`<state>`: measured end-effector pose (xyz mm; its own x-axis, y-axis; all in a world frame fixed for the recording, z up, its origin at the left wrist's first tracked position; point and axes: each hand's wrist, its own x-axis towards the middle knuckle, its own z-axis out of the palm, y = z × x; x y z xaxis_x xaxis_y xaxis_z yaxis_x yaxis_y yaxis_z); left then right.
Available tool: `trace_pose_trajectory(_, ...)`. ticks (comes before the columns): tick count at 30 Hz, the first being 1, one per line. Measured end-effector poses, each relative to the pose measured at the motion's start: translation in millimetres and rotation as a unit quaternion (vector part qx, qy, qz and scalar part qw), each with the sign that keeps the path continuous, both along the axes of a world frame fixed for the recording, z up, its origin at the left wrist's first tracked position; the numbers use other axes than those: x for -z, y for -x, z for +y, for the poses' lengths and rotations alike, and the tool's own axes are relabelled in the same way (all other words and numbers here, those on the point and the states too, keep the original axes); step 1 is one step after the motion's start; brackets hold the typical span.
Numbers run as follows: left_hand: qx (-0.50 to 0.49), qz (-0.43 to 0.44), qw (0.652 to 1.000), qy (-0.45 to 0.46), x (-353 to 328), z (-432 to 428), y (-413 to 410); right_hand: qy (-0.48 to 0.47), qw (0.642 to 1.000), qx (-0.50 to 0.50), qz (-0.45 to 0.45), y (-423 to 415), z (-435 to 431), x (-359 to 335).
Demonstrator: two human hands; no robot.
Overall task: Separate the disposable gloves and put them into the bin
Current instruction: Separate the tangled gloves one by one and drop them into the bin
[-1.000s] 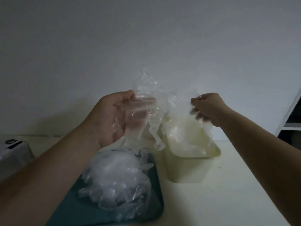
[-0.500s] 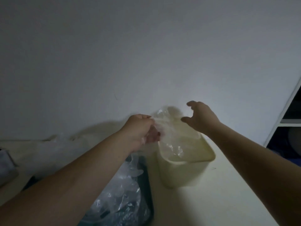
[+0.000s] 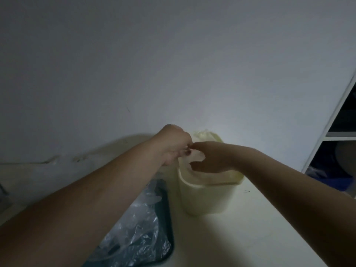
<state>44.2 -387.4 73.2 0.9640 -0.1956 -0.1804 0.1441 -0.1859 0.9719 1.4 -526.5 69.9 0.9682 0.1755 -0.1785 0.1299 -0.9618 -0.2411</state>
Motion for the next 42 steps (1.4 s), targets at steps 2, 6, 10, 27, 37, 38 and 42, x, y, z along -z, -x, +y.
trace_pose_trajectory(2,-0.011,-0.028,0.999,-0.029,-2.7,13.2,5.0,0.044,0.998,0.003,0.043,-6.1,5.4,10.9)
trace_pose_trajectory(6,-0.028,-0.129,0.986,-0.102,2.3,38.7,18.2,0.111,0.987,0.014,0.114,-17.8,18.0,27.8)
trace_pose_trajectory(10,0.021,-0.193,0.971,-0.137,13.1,70.6,38.1,0.186,0.972,-0.002,0.141,-18.5,28.2,27.1)
trace_pose_trajectory(27,0.044,-0.212,0.883,-0.417,128.7,202.8,68.1,-0.081,0.995,-0.053,-0.018,17.0,158.6,52.0)
trace_pose_trajectory(37,0.054,-0.216,0.85,-0.477,116.6,202.3,9.2,-0.143,0.989,-0.036,-0.024,-47.2,169.0,83.3)
trace_pose_trajectory(38,0.055,-0.213,0.851,-0.477,114.4,200.8,2.7,-0.156,0.986,-0.027,-0.046,-53.2,169.5,85.5)
trace_pose_trajectory(42,0.065,-0.225,0.867,-0.44,113.5,199.6,-10.6,-0.164,0.981,-0.008,-0.099,-68.6,171.3,98.2)
